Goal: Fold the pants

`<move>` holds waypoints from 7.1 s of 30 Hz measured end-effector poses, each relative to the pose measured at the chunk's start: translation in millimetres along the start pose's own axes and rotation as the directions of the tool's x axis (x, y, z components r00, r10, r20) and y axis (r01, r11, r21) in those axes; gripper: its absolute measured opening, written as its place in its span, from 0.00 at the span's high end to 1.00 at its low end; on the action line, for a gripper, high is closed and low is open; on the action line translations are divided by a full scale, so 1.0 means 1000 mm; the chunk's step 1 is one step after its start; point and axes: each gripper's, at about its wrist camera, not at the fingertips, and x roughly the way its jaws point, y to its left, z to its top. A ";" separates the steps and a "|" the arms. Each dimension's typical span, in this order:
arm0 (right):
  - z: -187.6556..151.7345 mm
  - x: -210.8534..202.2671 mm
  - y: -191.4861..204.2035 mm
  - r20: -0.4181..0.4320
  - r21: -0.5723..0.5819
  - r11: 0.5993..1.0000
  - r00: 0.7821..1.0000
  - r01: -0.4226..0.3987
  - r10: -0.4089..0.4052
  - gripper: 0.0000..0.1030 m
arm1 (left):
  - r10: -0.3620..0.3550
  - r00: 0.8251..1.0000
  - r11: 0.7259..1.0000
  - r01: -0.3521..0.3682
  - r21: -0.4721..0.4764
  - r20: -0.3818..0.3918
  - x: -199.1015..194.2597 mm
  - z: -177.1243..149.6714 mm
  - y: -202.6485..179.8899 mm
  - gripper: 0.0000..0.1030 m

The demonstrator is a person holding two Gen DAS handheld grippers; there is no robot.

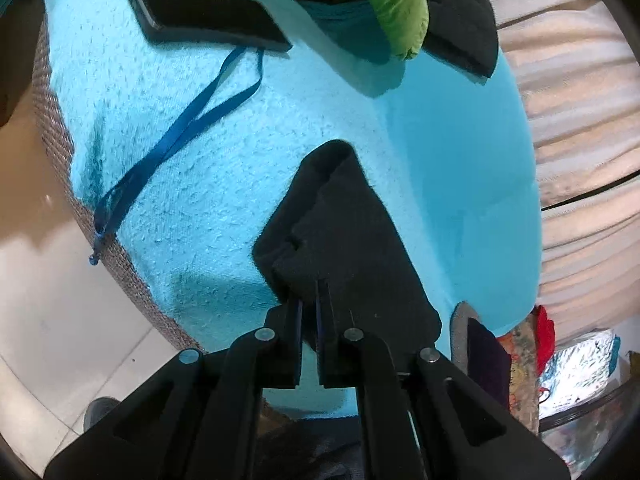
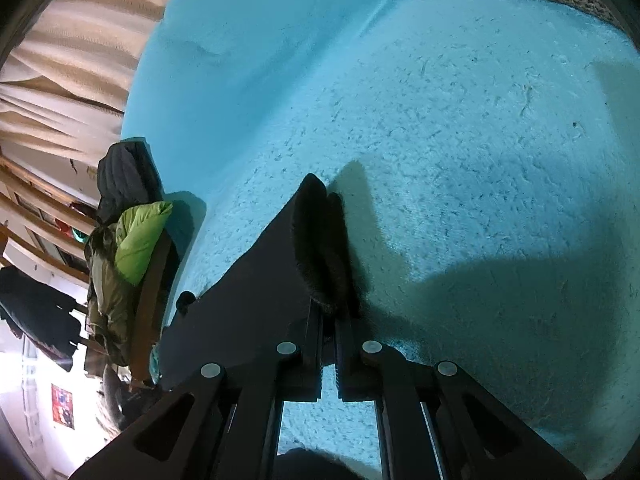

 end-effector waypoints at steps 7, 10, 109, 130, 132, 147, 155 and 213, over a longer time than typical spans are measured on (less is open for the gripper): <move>-0.005 0.002 -0.004 0.008 0.008 1.000 1.000 -0.010 0.010 0.98 | 0.106 0.992 0.975 -0.118 0.189 0.073 0.001 -0.004 -0.020 0.89; -0.002 -0.009 0.004 0.054 -0.017 0.995 0.994 0.094 -0.093 0.87 | 0.251 0.937 0.917 -0.311 0.252 0.243 -0.015 -0.007 -0.038 0.57; -0.034 -0.017 0.057 0.367 0.175 0.977 0.913 0.120 -0.178 0.08 | 0.321 0.911 0.634 -0.410 0.655 0.259 0.171 -0.143 -0.207 0.00; -0.008 0.016 0.011 0.097 0.355 0.935 0.995 -0.017 -0.018 0.49 | 0.327 0.913 0.645 -0.405 0.648 0.245 0.170 -0.141 -0.207 0.00; -0.007 0.017 0.012 0.068 0.339 0.939 0.993 0.063 -0.092 0.74 | 0.331 0.910 0.640 -0.412 0.648 0.251 0.170 -0.142 -0.207 0.00; -0.014 0.017 0.041 0.077 0.163 0.956 0.962 0.245 -0.260 0.77 | 0.335 0.907 0.628 -0.416 0.658 0.254 0.171 -0.143 -0.207 0.00; -0.014 0.030 0.091 0.109 -0.085 0.878 0.881 0.471 -0.461 0.91 | 0.336 0.906 0.624 -0.418 0.660 0.257 0.172 -0.144 -0.207 0.00; -0.039 0.057 0.138 0.257 -0.443 0.578 0.715 0.685 -0.650 0.81 | 0.342 0.888 0.587 -0.457 0.668 0.307 0.175 -0.149 -0.206 0.00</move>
